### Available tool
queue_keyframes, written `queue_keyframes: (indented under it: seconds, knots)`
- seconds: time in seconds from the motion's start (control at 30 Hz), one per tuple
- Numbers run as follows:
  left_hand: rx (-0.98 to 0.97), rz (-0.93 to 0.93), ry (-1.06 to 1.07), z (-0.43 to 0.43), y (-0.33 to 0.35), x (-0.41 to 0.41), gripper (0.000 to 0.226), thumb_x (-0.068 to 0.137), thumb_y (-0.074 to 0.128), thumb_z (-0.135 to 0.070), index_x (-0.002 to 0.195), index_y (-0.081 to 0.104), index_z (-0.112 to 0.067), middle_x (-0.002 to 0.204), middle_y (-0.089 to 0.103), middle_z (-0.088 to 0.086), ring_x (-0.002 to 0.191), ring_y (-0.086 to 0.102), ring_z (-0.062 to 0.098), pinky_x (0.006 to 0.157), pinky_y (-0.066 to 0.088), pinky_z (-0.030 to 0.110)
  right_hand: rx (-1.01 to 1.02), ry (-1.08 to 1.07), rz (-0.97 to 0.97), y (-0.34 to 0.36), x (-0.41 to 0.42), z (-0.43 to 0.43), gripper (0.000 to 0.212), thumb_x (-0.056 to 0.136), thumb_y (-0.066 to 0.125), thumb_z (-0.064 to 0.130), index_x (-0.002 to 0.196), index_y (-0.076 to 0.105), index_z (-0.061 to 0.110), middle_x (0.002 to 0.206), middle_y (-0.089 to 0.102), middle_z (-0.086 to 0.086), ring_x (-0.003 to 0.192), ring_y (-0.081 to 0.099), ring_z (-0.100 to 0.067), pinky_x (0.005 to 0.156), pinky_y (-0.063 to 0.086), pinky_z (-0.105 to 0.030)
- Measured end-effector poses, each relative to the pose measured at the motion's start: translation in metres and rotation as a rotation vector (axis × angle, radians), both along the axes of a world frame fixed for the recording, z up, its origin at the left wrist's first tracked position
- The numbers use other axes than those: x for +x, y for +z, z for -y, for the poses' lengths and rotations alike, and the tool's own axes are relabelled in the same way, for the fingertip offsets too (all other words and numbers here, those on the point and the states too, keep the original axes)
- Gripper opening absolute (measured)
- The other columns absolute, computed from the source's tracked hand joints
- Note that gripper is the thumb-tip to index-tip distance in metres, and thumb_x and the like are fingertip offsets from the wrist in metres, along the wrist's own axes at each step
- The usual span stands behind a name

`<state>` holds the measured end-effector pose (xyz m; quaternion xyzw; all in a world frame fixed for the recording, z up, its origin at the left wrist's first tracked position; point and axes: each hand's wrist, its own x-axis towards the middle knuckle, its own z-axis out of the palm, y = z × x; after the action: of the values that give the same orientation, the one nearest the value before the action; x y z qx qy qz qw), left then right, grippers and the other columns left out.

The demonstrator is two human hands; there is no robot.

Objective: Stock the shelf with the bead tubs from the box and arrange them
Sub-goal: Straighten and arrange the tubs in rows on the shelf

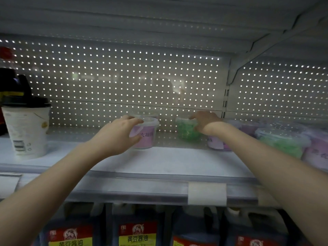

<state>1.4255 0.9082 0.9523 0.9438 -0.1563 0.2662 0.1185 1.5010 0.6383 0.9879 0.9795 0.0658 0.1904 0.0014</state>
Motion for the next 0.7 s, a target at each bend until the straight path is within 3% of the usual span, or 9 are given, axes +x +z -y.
queue_keyframes:
  seconds: [0.1, 0.23, 0.4, 0.53, 0.7]
  knots:
    - [0.033, -0.010, 0.012, -0.001, -0.001, 0.004, 0.053, 0.090, 0.054, -0.038, 0.140, 0.037, -0.032, 0.138, 0.045, -0.002, 0.118, 0.050, 0.024, 0.094, 0.042, 0.037, 0.024, 0.089, 0.015, -0.003, 0.017, -0.010, 0.049, 0.089, 0.055, 0.005, 0.134, 0.051, 0.023, 0.138, 0.051, -0.005, 0.126, 0.047, -0.026, 0.099, 0.038, -0.031]
    - [0.047, 0.011, 0.009, -0.003, -0.001, 0.007, 0.052, 0.091, 0.052, -0.039, 0.140, 0.036, -0.035, 0.135, 0.046, -0.003, 0.110, 0.054, 0.023, 0.085, 0.041, 0.034, 0.045, 0.133, 0.013, -0.003, 0.037, -0.026, 0.047, 0.086, 0.064, 0.013, 0.131, 0.054, 0.017, 0.134, 0.055, -0.008, 0.120, 0.052, -0.028, 0.099, 0.042, -0.035]
    - [0.064, 0.038, 0.014, -0.002, 0.003, 0.010, 0.048, 0.092, 0.050, -0.041, 0.138, 0.038, -0.036, 0.131, 0.049, -0.004, 0.111, 0.053, 0.021, 0.083, 0.041, 0.032, 0.040, 0.135, 0.117, -0.001, 0.049, -0.035, 0.023, 0.085, 0.067, 0.020, 0.106, 0.066, 0.011, 0.110, 0.065, -0.011, 0.103, 0.060, -0.030, 0.088, 0.045, -0.034]
    - [0.067, 0.061, 0.013, 0.000, 0.002, 0.010, 0.047, 0.092, 0.050, -0.040, 0.137, 0.040, -0.034, 0.128, 0.050, -0.002, 0.114, 0.051, 0.023, 0.085, 0.042, 0.033, 0.013, 0.161, 0.176, 0.000, 0.054, -0.047, 0.022, 0.082, 0.071, 0.025, 0.097, 0.067, 0.010, 0.100, 0.067, -0.008, 0.097, 0.059, -0.028, 0.089, 0.039, -0.034]
    - [0.065, 0.056, -0.002, -0.003, 0.000, 0.010, 0.049, 0.092, 0.050, -0.041, 0.139, 0.038, -0.034, 0.129, 0.049, -0.001, 0.114, 0.050, 0.024, 0.087, 0.042, 0.035, 0.320, 0.338, 0.074, 0.009, 0.052, -0.044, 0.020, 0.078, 0.076, 0.027, 0.094, 0.074, 0.016, 0.078, 0.061, 0.007, 0.078, 0.055, -0.013, 0.076, 0.040, -0.025]
